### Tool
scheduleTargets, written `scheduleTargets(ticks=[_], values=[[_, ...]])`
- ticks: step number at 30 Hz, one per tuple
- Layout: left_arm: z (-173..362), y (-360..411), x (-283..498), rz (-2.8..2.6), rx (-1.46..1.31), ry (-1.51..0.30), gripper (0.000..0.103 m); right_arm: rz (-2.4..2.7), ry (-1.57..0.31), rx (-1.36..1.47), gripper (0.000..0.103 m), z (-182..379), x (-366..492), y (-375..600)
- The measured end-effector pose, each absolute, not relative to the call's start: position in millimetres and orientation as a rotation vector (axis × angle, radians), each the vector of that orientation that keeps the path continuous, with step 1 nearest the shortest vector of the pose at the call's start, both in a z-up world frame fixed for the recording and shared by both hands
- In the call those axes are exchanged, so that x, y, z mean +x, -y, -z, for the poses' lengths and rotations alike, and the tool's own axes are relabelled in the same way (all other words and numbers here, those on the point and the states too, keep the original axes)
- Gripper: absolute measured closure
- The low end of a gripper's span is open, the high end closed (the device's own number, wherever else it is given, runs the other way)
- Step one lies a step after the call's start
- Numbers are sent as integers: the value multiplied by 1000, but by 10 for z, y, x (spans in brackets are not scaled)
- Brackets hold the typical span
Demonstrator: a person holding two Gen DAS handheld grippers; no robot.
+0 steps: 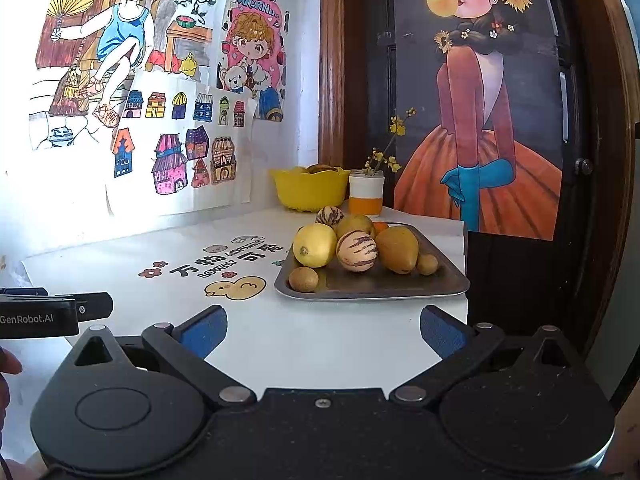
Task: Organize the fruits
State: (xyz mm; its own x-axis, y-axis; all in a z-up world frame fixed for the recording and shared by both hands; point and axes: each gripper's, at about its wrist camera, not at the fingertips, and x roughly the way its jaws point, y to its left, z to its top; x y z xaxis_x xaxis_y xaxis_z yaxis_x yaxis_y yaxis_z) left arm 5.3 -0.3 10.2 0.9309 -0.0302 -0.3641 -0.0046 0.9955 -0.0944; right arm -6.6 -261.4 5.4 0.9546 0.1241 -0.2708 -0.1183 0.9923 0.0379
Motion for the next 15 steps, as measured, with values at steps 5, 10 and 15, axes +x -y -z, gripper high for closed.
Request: scheduleTargets(ticks=[5, 10, 15], values=[[-101, 0, 53, 14, -94, -373, 0, -125, -280, 22, 1, -52, -61, 2609], [-101, 4, 51, 14, -94, -374, 0, -124, -279, 22, 1, -51, -61, 2603], [-100, 6, 48, 13, -95, -374, 0, -124, -280, 23, 1, -50, -62, 2601]])
